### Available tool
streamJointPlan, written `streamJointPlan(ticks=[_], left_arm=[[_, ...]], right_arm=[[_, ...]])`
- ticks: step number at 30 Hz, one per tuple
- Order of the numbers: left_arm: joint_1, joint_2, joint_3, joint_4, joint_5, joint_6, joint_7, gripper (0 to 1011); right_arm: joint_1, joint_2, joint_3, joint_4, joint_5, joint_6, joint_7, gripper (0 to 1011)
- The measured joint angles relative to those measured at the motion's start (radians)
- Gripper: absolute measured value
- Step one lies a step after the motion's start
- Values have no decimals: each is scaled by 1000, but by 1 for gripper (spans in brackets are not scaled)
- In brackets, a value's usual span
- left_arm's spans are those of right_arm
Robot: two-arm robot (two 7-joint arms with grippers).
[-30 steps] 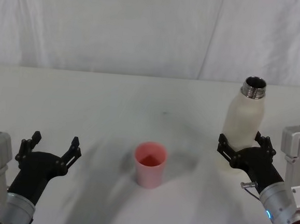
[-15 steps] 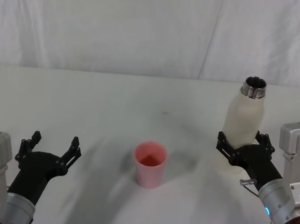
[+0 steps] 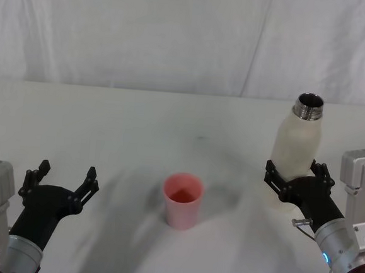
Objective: Grasp the thermos with one hand and pour water into the cup lid.
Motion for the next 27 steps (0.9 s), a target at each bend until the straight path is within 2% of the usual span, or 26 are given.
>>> streamJointPlan(ticks=[19, 27], left_arm=[[0, 0, 0, 0, 0, 0, 0, 1001], [0, 0, 0, 0, 0, 0, 0, 1001]], right_arm=[[-1, 0, 0, -1, 0, 0, 0, 948], [-14, 21, -19, -45, -64, -1, -21, 949]])
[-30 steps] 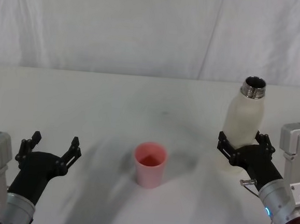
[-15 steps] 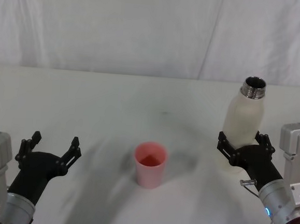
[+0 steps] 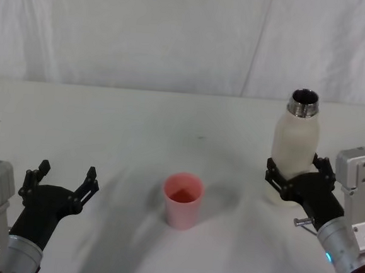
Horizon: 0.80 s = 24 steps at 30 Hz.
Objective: Grasp the thermos with one hand and pour water into the cup lid.
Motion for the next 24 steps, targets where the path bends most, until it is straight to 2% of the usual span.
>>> streamJointPlan(ticks=[7, 13, 15, 16, 21, 22, 24], left_arm=[[0, 0, 0, 0, 0, 0, 0, 1001], [0, 0, 0, 0, 0, 0, 0, 1001], [0, 0, 0, 0, 0, 0, 0, 1001], [0, 0, 0, 0, 0, 0, 0, 1001], [0, 0, 0, 0, 0, 0, 0, 1001], [0, 0, 0, 0, 0, 0, 0, 1001], [0, 0, 0, 0, 0, 0, 0, 1001]], right_arm=[[-16, 34, -17, -68, -104, 10, -26, 949], [-37, 66, -38, -125, -226, 21, -48, 949], [-39, 70, -41, -131, -242, 21, -51, 949], [-43, 78, -48, -140, -276, 23, -57, 949], [-56, 97, -68, -167, -381, 28, -77, 949], [-56, 97, -68, -167, -381, 28, -77, 949], [-61, 102, -75, -173, -417, 31, -82, 948]])
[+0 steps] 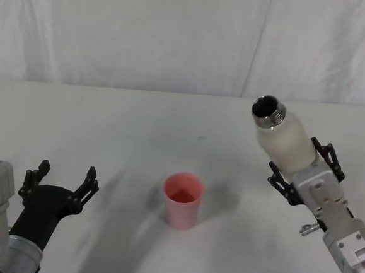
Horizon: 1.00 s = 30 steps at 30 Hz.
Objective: Grasp the thermos with one hand and pour water into the cup lid.
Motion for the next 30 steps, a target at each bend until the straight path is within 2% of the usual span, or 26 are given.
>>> streamJointPlan(ticks=[6, 12, 15, 21, 30], left_arm=[[0, 0, 0, 0, 0, 0, 0, 1001], [0, 0, 0, 0, 0, 0, 0, 1001], [0, 0, 0, 0, 0, 0, 0, 1001], [0, 0, 0, 0, 0, 0, 0, 1001], [0, 0, 0, 0, 0, 0, 0, 1001]], right_arm=[[-10, 6, -8, -5, -67, 3, -9, 949], [-14, 21, -32, 10, -184, 15, -38, 949], [-14, 24, -39, 15, -212, 19, -46, 949], [-8, 34, -68, 39, -309, 27, -72, 949], [3, 35, -86, 66, -361, 27, -90, 949]])
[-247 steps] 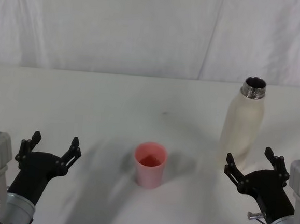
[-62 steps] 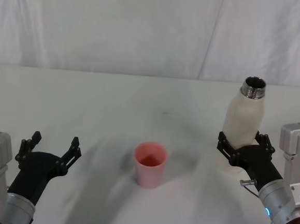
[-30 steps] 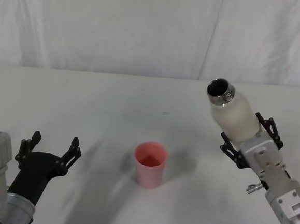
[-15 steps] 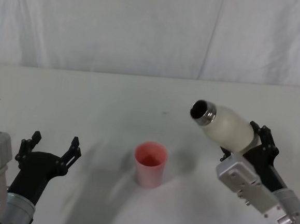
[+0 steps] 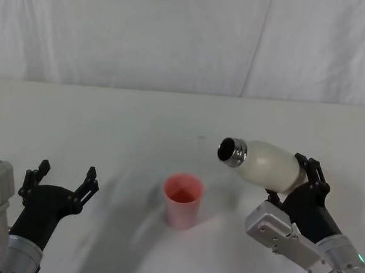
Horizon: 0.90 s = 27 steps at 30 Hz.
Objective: Grasp the thermos with one hand and pour water into the cup lid.
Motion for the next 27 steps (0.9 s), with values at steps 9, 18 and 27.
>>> streamJointPlan(ticks=[9, 18, 27], left_arm=[[0, 0, 0, 0, 0, 0, 0, 1001], [0, 0, 0, 0, 0, 0, 0, 1001], [0, 0, 0, 0, 0, 0, 0, 1001]], right_arm=[[10, 5, -19, 23, -48, 0, -21, 949], [19, 18, -37, 28, -90, 10, -27, 949], [32, 33, -56, 31, -121, 20, -19, 949]])
